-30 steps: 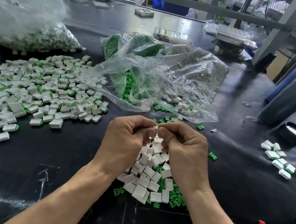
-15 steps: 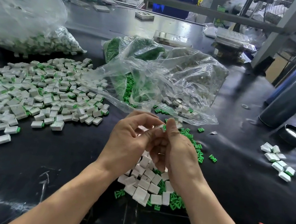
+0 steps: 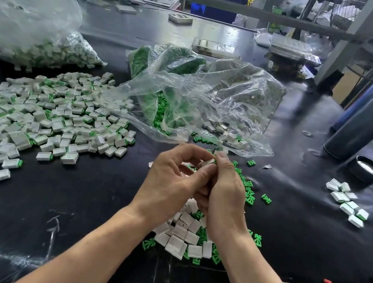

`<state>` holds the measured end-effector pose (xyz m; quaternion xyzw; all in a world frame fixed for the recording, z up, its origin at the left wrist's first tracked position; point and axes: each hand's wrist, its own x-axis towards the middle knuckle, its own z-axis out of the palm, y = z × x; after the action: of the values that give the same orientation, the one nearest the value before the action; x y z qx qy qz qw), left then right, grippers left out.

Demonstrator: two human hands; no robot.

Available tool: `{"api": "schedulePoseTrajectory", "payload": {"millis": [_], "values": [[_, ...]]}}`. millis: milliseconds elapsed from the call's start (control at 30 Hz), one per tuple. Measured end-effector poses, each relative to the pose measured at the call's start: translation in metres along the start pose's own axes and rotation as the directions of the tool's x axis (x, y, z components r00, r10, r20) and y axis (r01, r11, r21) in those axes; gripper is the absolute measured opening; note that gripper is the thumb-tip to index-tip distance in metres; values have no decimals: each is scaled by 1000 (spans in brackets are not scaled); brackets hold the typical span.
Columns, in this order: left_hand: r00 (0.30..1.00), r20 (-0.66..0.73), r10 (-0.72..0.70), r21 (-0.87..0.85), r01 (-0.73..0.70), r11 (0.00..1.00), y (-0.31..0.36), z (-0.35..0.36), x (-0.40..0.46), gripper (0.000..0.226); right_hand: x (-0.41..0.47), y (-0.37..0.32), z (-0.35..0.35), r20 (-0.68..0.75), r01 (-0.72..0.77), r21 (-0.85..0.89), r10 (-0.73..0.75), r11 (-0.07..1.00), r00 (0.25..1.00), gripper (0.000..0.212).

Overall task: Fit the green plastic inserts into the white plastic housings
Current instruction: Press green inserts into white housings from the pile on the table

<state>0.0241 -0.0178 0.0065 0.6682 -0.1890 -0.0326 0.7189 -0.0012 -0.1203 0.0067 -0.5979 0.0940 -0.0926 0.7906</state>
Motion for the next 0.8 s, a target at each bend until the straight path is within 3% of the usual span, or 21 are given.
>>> {"api": "schedulePoseTrajectory", "payload": {"millis": [200,800], "values": [[999,-40,26,15,-25,1000,-2,8,-2,8,2,4,6,-155,84,-84,-96,993,983,48],[996,-94,-9,0,9,1000,3,8,-5,11,7,8,9,-198,178,-191,-216,965,956,46]]}}
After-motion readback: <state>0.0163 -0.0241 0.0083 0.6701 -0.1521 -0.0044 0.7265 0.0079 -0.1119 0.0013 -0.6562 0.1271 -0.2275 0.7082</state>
